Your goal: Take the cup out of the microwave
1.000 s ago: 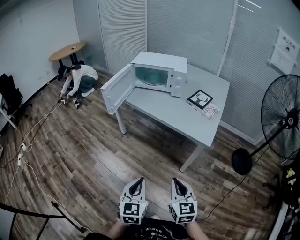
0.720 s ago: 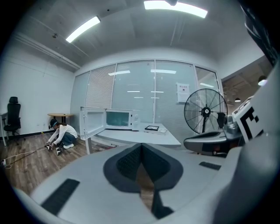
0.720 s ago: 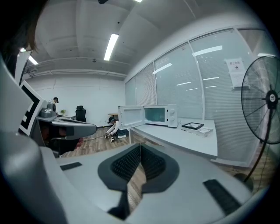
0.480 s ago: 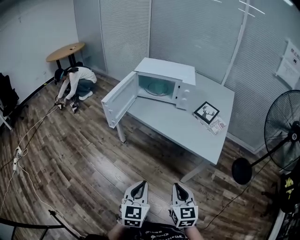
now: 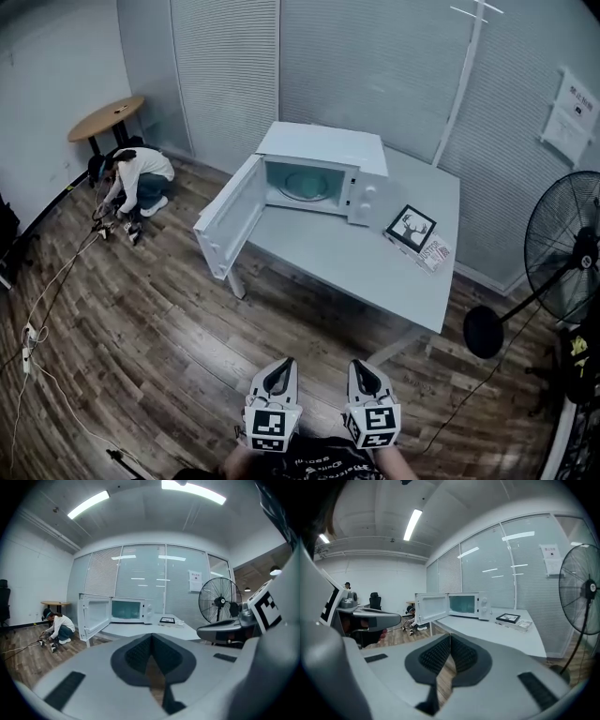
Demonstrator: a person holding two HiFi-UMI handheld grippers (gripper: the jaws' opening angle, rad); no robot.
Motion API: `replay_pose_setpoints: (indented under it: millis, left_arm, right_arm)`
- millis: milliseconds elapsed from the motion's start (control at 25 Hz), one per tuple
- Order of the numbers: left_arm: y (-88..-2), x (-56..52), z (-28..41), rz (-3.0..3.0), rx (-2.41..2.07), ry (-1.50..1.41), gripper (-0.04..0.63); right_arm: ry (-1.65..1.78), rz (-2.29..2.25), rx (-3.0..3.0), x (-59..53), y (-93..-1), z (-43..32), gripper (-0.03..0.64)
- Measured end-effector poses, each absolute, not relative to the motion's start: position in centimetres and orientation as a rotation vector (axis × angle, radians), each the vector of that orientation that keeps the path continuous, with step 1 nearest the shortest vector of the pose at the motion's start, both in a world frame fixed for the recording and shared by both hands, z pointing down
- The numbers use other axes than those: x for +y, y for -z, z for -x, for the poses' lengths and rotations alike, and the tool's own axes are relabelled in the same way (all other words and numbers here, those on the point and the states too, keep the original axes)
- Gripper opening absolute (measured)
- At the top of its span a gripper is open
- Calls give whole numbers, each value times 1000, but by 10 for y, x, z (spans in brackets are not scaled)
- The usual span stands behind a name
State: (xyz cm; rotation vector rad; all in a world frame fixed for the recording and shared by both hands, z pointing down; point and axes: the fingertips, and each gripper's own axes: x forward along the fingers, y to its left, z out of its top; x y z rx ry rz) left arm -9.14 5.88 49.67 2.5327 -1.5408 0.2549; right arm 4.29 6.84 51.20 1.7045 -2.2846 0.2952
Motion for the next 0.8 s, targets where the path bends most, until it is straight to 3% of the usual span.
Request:
replay_pose_setpoints:
  millis: [800]
  left_arm:
    - [-506, 7, 111, -2496, -1576, -267, 5]
  right_arm:
    - [-317, -1692, -2282, 13, -525, -34, 5]
